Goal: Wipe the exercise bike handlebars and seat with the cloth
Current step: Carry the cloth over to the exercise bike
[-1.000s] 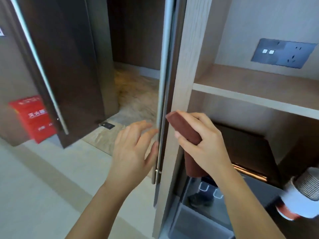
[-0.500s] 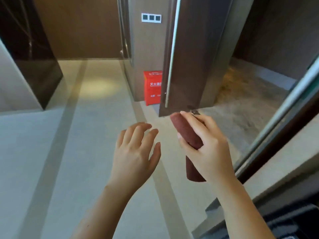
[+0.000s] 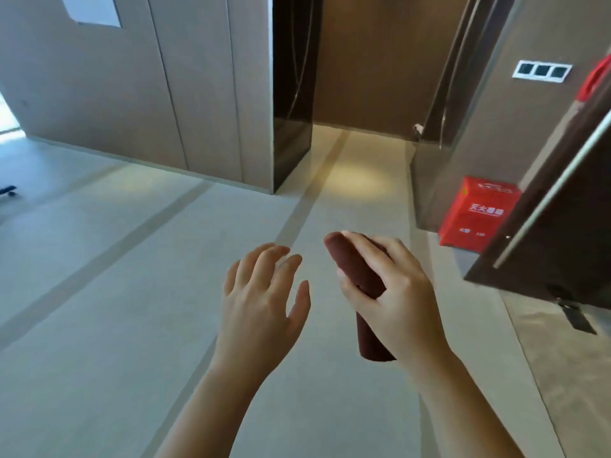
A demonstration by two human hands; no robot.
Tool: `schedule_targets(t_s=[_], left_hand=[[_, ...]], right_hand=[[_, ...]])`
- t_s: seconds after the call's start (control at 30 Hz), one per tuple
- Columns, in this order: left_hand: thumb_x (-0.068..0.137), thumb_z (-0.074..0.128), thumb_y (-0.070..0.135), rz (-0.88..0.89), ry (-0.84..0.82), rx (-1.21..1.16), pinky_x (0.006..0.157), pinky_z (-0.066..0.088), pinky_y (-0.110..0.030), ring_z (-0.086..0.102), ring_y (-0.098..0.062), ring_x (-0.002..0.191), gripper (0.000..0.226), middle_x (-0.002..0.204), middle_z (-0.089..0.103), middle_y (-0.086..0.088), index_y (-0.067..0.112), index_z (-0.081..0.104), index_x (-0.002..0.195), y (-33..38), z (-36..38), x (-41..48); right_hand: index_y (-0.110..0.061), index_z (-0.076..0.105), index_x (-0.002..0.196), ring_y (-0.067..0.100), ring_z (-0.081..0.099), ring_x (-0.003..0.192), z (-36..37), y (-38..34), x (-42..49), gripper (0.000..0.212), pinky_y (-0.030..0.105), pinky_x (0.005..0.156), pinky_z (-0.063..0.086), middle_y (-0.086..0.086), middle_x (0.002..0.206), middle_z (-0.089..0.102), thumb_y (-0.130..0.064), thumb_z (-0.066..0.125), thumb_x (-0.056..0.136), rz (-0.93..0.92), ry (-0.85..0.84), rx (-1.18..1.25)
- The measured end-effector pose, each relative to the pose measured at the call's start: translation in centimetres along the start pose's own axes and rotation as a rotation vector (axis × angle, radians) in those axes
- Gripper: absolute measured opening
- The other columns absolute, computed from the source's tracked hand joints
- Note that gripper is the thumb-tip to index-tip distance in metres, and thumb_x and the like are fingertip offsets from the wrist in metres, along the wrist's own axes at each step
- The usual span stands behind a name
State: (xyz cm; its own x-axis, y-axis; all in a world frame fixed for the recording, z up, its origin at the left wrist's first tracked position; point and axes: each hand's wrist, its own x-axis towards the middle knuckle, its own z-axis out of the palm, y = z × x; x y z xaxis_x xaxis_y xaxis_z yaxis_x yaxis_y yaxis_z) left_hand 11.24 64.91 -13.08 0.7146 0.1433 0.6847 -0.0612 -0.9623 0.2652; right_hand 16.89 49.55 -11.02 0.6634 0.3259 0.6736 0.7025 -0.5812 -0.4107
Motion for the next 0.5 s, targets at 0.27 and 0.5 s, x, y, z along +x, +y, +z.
schedule_targets(t_s=[0.27,0.5], left_hand=[[0.084,0.046,0.032,-0.238,0.016,0.199,0.089,0.042,-0.044,0.057,-0.031,0.107,0.037,0.107,0.066,-0.01,0.007,0.066,0.103,-15.1,-4.5,0.6],[0.084,0.045,0.032,-0.385,0.027,0.283,0.089,0.042,-0.045,0.055,-0.029,0.11,0.037,0.108,0.065,-0.008,0.008,0.065,0.104,-23.2,-5.2,0.3]], right_hand=[[-0.022,0.056,0.125,0.021,0.059,0.093,13.9,-8.0,7.0,0.045,0.031,0.077,0.054,0.004,0.107,0.061,-0.036,0.059,0.082,-0.141,-0.118,0.173],[-0.023,0.056,0.124,0.022,0.058,0.091,22.9,-12.0,10.7,0.045,0.033,0.075,0.055,0.004,0.104,0.061,-0.035,0.059,0.081,-0.22,-0.234,0.292]])
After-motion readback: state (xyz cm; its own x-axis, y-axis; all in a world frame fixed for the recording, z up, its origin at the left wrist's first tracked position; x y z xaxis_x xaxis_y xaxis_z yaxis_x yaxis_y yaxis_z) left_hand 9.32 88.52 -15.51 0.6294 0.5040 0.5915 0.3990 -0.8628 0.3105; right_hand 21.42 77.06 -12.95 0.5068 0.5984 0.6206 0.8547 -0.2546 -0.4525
